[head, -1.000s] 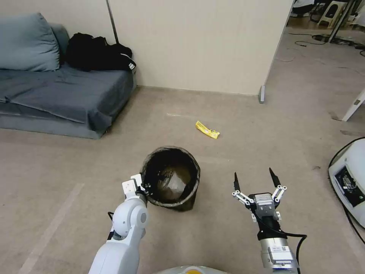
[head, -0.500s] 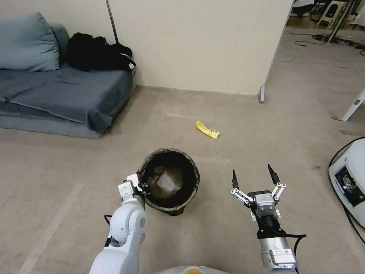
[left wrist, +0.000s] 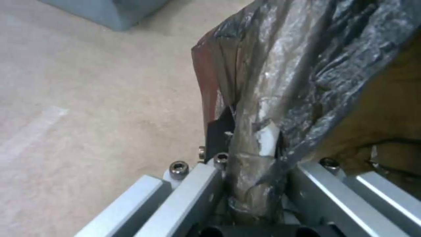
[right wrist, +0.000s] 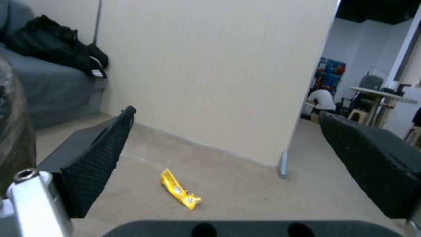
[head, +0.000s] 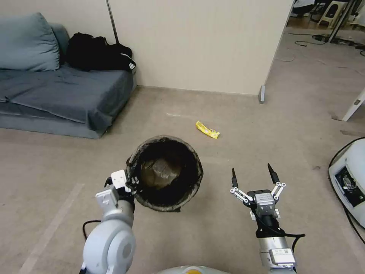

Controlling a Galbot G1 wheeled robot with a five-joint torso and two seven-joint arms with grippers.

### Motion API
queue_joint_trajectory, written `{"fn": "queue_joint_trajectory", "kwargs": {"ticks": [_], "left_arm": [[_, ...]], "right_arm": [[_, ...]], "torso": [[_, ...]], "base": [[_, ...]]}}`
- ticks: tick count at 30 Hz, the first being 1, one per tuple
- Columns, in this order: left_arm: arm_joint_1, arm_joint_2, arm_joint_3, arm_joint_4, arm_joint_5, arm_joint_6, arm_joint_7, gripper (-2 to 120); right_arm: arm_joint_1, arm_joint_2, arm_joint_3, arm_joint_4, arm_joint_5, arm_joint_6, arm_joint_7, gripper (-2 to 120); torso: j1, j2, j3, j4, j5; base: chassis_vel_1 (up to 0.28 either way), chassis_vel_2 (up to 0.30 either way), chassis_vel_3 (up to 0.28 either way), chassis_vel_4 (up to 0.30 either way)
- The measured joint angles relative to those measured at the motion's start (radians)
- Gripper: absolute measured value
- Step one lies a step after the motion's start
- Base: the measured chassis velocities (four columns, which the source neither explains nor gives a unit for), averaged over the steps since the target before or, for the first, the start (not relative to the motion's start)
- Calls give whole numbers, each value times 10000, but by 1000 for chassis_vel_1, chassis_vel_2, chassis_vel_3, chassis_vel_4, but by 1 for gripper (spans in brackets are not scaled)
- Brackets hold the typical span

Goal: Pick up the trash bin, then pick up the garbage from the floor and place it into the trash bin.

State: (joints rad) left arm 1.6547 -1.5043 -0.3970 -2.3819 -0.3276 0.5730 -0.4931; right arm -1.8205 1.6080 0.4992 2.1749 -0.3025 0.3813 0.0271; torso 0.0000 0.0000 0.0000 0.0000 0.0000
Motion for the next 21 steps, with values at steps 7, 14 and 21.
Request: {"fn": "queue_joint_trajectory", "kwargs": {"ticks": [7,14,21], "left_arm": [[793,-205,100,-75,661,-770,75,0],[989,-140,27,-55,708,-805,45,0],[991,-125,-69,-15,547,-566,-120,0]], "right_arm": [[-9,0,-64,-74,328,2,-128,100],[-23,0,-68,-74,403,-31,-247,100],[-40,0,-71,-80,411,-25,-340,100]], "torso": [[0,0,0,-1,0],[0,0,0,-1,0],[-1,0,-1,-1,-1]], "base": [[0,0,0,0],[0,0,0,0],[0,0,0,0]]}}
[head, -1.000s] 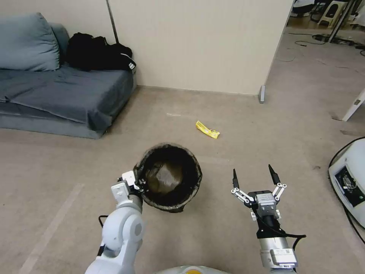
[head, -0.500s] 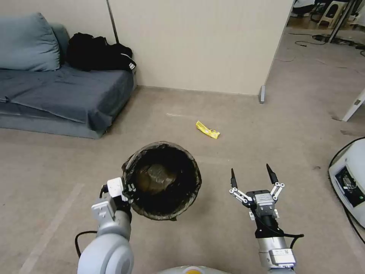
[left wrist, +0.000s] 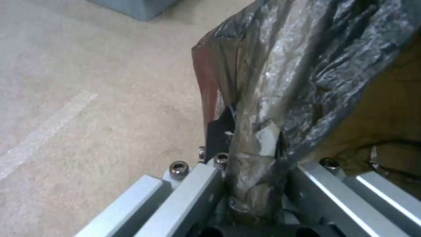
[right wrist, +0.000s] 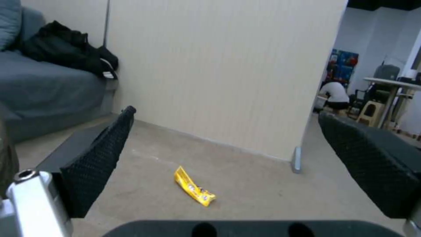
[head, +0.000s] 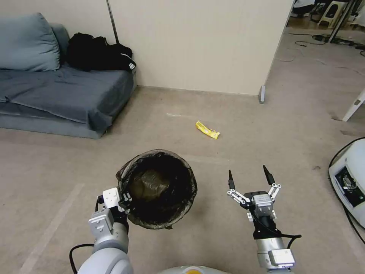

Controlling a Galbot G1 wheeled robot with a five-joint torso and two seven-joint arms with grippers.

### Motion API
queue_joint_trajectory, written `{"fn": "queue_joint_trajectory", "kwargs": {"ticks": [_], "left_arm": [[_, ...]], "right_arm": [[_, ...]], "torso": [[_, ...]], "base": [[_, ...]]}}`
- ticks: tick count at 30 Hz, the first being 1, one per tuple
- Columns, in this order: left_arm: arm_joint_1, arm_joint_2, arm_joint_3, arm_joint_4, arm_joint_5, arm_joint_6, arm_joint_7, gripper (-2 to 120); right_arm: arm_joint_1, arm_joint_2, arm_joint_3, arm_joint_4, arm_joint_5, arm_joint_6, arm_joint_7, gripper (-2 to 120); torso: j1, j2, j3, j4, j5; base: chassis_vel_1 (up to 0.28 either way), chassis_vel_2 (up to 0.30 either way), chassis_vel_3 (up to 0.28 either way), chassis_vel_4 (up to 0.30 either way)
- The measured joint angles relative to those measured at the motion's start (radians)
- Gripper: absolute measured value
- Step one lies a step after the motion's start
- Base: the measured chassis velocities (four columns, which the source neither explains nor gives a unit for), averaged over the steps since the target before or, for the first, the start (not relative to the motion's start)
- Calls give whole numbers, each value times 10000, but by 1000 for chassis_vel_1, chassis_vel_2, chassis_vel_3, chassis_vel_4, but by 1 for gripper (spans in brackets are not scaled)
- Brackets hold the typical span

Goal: Pick up the trash bin, then pick up the garbage from the floor and place it into the trash bin.

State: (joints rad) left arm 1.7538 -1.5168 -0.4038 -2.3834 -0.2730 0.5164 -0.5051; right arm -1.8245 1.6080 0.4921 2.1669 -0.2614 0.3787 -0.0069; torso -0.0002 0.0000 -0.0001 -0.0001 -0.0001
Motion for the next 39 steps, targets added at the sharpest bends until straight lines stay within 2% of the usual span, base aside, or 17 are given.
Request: {"fn": "queue_joint_trajectory", "kwargs": {"ticks": [7,34,39], "left_arm": [[-11,-29,-36,113,112,-108,-23,0],[-159,-209,-15,291,126,-342,-67,0],[-172,-235,6,298,127,-357,-63,0]], "right_arm": [[-3,0,3,-13,0,9,-13,100],[41,-1,27,-108,7,105,-72,100],[44,0,19,-144,51,290,-204,100]], "torso": [[1,0,0,0,0],[3,-1,2,0,-1],[3,-1,2,0,1]], "base": [[-84,78,80,-85],[-204,201,210,-200],[-79,80,71,-77]]}}
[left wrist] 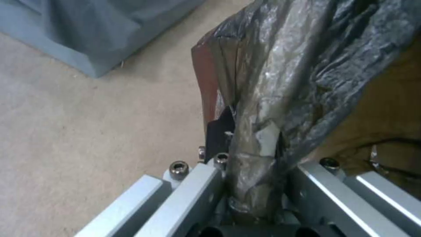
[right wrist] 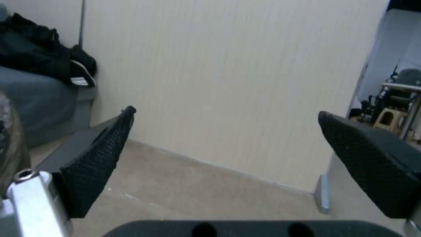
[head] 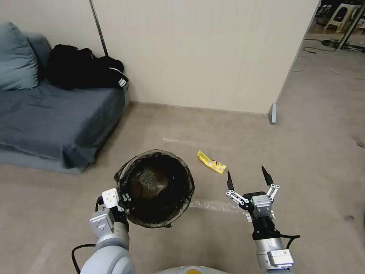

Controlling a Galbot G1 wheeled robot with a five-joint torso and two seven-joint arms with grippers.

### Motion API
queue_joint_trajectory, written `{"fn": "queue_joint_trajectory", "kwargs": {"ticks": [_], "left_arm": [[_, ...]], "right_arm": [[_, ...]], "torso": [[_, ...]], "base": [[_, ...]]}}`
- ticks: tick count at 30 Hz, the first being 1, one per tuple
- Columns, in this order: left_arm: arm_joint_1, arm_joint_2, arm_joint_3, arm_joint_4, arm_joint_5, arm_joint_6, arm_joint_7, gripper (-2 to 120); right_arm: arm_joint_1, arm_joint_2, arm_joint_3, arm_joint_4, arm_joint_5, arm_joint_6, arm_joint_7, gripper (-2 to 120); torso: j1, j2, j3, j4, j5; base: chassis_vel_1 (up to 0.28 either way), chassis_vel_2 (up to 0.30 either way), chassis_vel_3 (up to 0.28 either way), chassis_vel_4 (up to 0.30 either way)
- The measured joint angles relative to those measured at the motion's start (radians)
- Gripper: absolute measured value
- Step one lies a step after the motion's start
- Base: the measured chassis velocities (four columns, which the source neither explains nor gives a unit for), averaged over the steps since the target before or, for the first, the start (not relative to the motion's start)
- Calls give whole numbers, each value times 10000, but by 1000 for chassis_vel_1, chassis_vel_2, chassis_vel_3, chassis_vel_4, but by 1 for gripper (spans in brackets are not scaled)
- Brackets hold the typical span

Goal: Pick up the trash bin, then pick up the garbage from the floor and place it into the trash bin.

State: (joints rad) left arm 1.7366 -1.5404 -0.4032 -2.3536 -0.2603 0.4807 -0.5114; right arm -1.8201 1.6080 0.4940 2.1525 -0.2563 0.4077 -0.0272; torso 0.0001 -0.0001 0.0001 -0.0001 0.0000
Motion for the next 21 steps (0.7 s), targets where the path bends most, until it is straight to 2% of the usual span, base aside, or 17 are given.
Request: {"fn": "queue_joint_trajectory", "kwargs": {"ticks": [8,14,17,19,21], "left_arm": [[3,-25,3,0,21,-14,3,0],[-33,-42,29,-1,-15,-79,31,0],[-151,-64,-32,-25,-248,-92,36,0],[-167,-64,-59,-25,-296,-111,36,0],[-206,-64,-129,15,-376,-196,34,0]], "right_arm": [[27,0,10,-86,9,143,-92,100],[629,-12,19,-344,279,-41,-157,100],[1633,-741,26,-637,894,-729,-132,100],[1858,-921,18,-775,1090,-838,-126,100],[2624,-1403,-87,-1533,1727,-1066,-123,100]], "torso": [[-2,0,-2,1,0],[-1,0,-1,0,1],[-1,0,-2,2,1],[-1,1,-2,1,0],[-1,0,-1,1,3]], "base": [[11,-10,-13,7],[0,0,0,0],[0,0,0,0],[0,0,0,0],[0,0,0,0]]}}
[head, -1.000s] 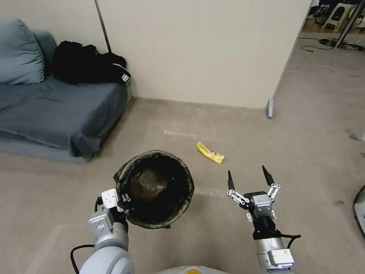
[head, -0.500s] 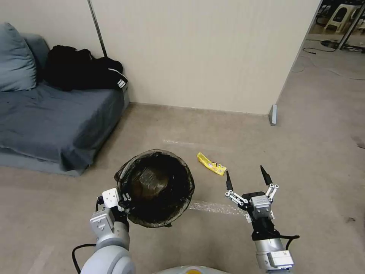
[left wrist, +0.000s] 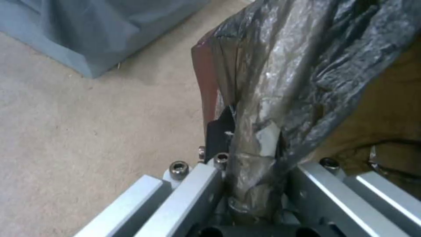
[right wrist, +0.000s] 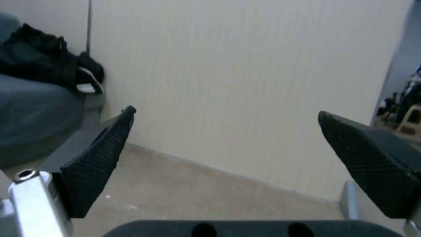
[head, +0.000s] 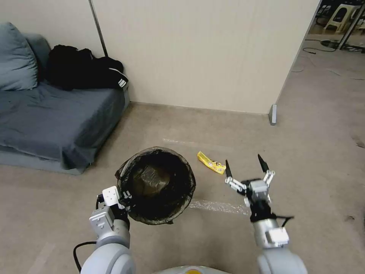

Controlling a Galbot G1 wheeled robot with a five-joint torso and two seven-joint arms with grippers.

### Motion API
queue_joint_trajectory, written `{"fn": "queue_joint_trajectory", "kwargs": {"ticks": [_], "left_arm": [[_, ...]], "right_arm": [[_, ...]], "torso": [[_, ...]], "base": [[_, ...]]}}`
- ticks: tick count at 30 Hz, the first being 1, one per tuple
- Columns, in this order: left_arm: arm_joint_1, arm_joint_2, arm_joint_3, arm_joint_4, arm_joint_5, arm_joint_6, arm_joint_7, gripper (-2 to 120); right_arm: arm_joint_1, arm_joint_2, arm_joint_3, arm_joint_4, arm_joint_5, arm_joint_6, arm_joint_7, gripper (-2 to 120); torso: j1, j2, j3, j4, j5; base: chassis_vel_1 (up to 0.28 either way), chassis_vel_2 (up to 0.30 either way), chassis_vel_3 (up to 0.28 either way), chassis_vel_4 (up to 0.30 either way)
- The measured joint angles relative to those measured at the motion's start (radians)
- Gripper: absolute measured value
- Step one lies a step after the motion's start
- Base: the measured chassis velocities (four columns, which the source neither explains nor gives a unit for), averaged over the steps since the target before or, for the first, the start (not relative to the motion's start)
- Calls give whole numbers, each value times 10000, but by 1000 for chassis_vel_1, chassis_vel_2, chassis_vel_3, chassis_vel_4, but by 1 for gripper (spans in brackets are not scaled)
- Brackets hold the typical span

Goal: Pick up the trash bin, then pick up the garbage from the floor and place it into the trash bin.

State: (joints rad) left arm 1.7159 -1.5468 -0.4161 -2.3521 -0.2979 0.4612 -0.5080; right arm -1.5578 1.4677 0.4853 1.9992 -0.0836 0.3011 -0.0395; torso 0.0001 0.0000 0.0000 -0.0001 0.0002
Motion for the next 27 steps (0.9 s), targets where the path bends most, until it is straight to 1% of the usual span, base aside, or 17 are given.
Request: {"fn": "queue_joint_trajectory", "kwargs": {"ticks": [1,2,5,6,9,10,13,14,17,18,19,22,24,27], "left_arm": [[0,-10,-24,16,-2,-13,-4,0],[0,-10,-24,16,-2,-13,-4,0],[16,-77,-52,81,27,-27,-8,0],[16,-77,-52,81,27,-27,-8,0],[19,-129,-56,196,72,-102,-5,0],[19,-129,-56,196,72,-102,-5,0],[-13,-146,-54,311,105,-179,6,0],[-13,-146,-54,311,105,-179,6,0],[-79,-163,-67,424,116,-229,9,0],[-79,-163,-67,424,116,-229,9,0],[-106,-175,-70,470,146,-255,10,0],[-120,-191,-70,511,188,-270,16,0],[-121,-195,-70,516,197,-273,16,0],[-60,-299,-68,603,378,-364,22,0]], "right_arm": [[369,-139,-51,-395,141,-36,-5,100],[369,-139,-51,-395,141,-36,-5,100],[1562,-422,-280,-1589,382,-278,-227,100],[1562,-422,-280,-1589,382,-278,-227,100],[2579,-586,-667,-2537,670,-722,-529,100],[2579,-586,-667,-2537,670,-722,-529,100],[3704,-735,-1227,-3775,866,-1024,-828,100],[3704,-735,-1227,-3775,866,-1024,-828,100],[4619,-913,-1765,-5012,994,-1172,-1210,100],[4619,-913,-1765,-5012,994,-1172,-1210,100],[5032,-978,-1997,-5586,980,-1173,-1394,100],[5425,-1025,-2206,-6101,944,-1157,-1542,100],[5508,-1031,-2249,-6205,935,-1155,-1569,100],[6593,-995,-2769,-8076,523,-948,-2003,100]], "torso": [[0,0,1,0,-1],[0,0,1,0,-1],[0,0,1,2,-2],[0,0,1,2,-2],[0,0,1,0,-4],[0,0,1,0,-4],[0,0,1,2,-4],[0,0,1,2,-4],[0,0,2,-1,-3],[0,0,2,-1,-3],[0,-1,1,0,-3],[0,0,1,0,-3],[0,0,1,2,-3],[0,0,1,0,0]], "base": [[0,0,0,0],[0,0,0,0],[0,0,0,0],[0,0,0,0],[0,0,0,0],[0,0,0,0],[0,0,0,0],[0,0,0,0],[0,0,0,0],[0,0,0,0],[0,0,0,0],[0,0,0,0],[0,0,0,0],[0,0,0,0]]}}
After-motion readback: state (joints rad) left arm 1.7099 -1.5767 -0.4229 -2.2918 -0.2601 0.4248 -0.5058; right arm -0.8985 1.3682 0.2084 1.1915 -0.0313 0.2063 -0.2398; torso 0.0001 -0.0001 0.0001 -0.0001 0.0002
